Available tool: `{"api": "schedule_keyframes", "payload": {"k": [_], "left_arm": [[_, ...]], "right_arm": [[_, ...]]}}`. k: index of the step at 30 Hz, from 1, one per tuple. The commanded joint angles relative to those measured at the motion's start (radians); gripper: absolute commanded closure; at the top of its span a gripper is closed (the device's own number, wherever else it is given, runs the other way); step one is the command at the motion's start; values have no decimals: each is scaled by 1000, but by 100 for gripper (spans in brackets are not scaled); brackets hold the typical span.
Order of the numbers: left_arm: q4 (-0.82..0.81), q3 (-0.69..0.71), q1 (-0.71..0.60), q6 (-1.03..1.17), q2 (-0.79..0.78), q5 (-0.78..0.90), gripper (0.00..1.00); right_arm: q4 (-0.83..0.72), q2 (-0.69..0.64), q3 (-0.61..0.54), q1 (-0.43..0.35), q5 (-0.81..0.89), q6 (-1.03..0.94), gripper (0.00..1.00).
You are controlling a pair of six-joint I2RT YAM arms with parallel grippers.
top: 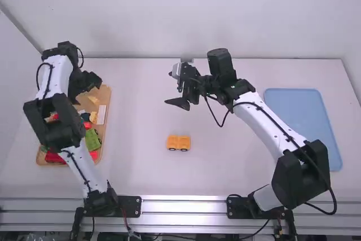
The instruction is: Assemble lego blocks to make yellow taxi
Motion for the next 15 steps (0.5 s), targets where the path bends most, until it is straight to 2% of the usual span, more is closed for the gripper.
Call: {"api": "schedule_keyframes", "payload": {"k": [1, 7, 9, 10, 12, 15], "left_arm": [[-23, 79, -7, 10, 97, -25, 1], [-6, 131, 2, -29, 219, -19, 2], [18, 121, 11, -35, 244, -17, 21], [23, 118, 11, -35, 245, -18, 24], [72, 82, 14, -37, 246, -18, 43], [101, 60, 18, -69, 246, -25, 45]], "right_arm": [[-3, 9, -6, -5, -6, 3, 1], [-3, 9, -6, -5, -6, 3, 1], [-2, 9, -6, -5, -6, 3, 2], [-2, 9, -6, -5, -6, 3, 1], [-1, 9, -6, -5, -6, 10, 2], [-1, 9, -6, -5, -6, 10, 1]]}}
